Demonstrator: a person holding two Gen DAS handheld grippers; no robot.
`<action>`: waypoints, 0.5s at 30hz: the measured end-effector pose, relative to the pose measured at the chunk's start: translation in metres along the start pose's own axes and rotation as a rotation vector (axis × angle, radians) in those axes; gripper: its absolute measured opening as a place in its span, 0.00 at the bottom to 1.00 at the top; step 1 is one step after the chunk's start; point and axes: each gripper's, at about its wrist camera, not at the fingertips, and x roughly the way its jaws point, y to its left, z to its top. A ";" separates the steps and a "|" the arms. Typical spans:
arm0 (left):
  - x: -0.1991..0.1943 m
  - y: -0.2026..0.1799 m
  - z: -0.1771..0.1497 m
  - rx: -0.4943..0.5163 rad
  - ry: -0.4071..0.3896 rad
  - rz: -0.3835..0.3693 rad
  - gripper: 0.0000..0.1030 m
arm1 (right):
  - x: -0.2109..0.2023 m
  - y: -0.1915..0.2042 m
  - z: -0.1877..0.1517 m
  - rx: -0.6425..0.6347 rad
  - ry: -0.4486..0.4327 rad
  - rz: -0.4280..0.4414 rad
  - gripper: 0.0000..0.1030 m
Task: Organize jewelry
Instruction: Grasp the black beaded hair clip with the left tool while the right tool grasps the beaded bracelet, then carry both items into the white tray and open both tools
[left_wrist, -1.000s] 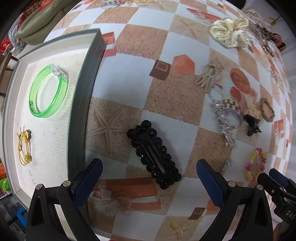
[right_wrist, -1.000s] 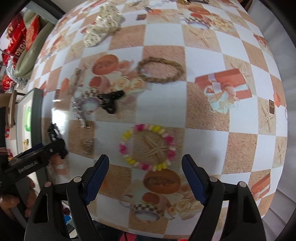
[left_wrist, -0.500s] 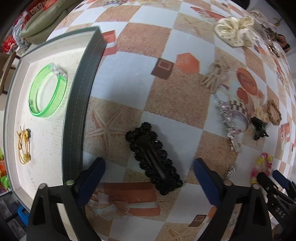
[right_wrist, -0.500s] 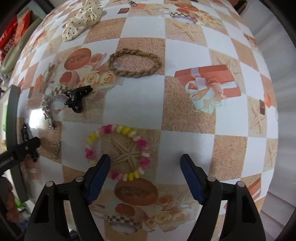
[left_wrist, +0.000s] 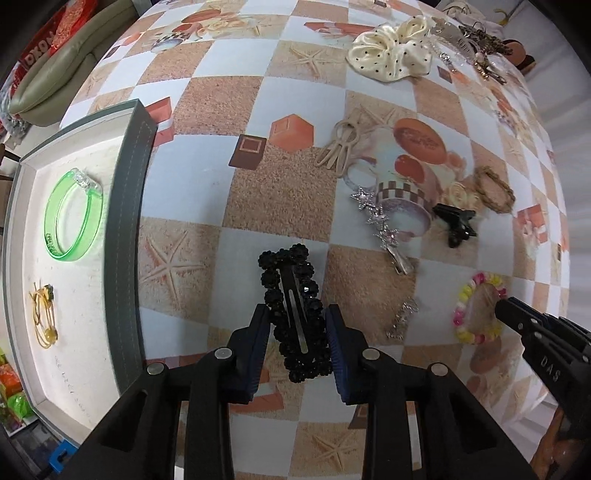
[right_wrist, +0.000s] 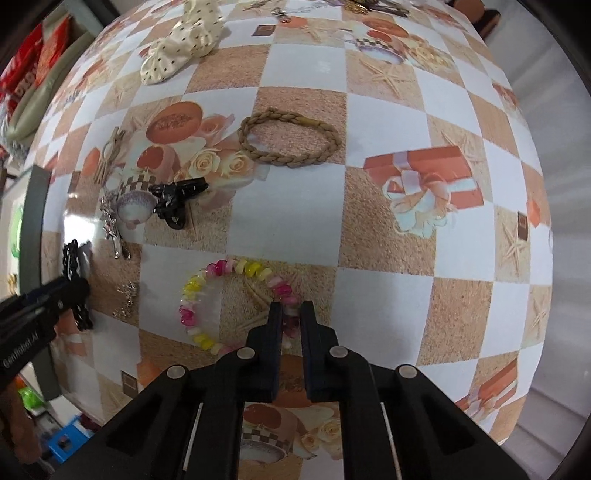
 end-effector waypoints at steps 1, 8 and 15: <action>-0.004 0.000 -0.002 0.003 -0.004 -0.005 0.35 | -0.002 -0.003 0.000 0.015 0.000 0.013 0.10; -0.034 0.002 -0.014 0.032 -0.039 -0.028 0.35 | -0.021 -0.013 0.005 0.055 -0.011 0.071 0.10; -0.056 0.010 -0.027 0.043 -0.074 -0.047 0.35 | -0.048 -0.005 0.017 0.065 -0.028 0.102 0.10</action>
